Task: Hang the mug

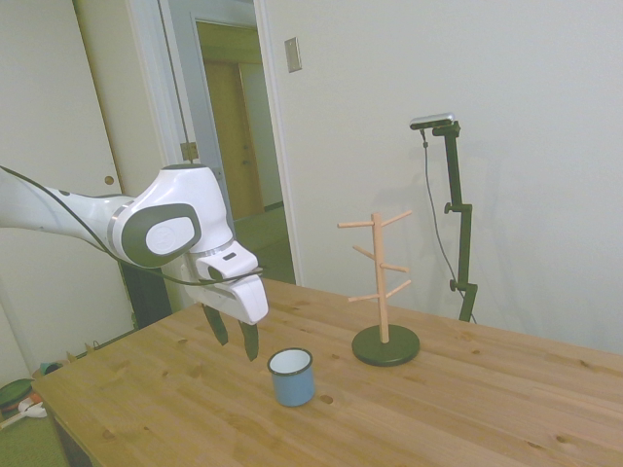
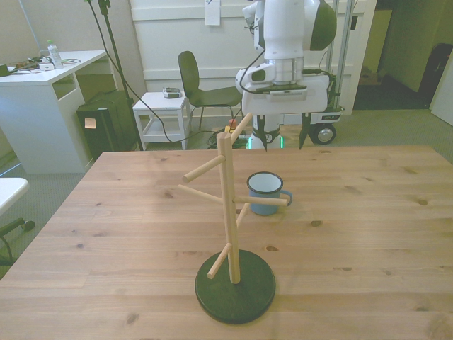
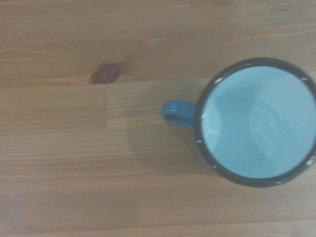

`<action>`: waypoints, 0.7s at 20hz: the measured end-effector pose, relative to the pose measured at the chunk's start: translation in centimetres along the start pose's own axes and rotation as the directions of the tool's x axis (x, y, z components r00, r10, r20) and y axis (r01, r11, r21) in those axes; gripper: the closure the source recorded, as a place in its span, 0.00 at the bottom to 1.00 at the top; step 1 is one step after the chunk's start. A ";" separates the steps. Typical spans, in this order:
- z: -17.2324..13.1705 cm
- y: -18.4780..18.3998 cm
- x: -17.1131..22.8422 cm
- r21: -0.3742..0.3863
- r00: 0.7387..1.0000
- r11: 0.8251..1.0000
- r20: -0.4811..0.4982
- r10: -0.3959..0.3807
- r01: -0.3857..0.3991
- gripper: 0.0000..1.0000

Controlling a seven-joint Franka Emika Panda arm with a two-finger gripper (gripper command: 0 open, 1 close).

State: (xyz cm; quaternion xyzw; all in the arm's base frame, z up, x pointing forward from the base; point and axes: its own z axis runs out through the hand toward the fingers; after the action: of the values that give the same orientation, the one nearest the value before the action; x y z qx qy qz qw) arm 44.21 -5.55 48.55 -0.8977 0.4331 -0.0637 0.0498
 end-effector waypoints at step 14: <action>-1.1 5.9 9.3 0.006 0.994 0.994 0.011 0.108 -0.108 0.00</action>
State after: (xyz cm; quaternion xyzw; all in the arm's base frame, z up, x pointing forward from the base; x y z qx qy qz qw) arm 45.21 -16.49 49.50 -0.8731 0.4805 -0.0576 0.0584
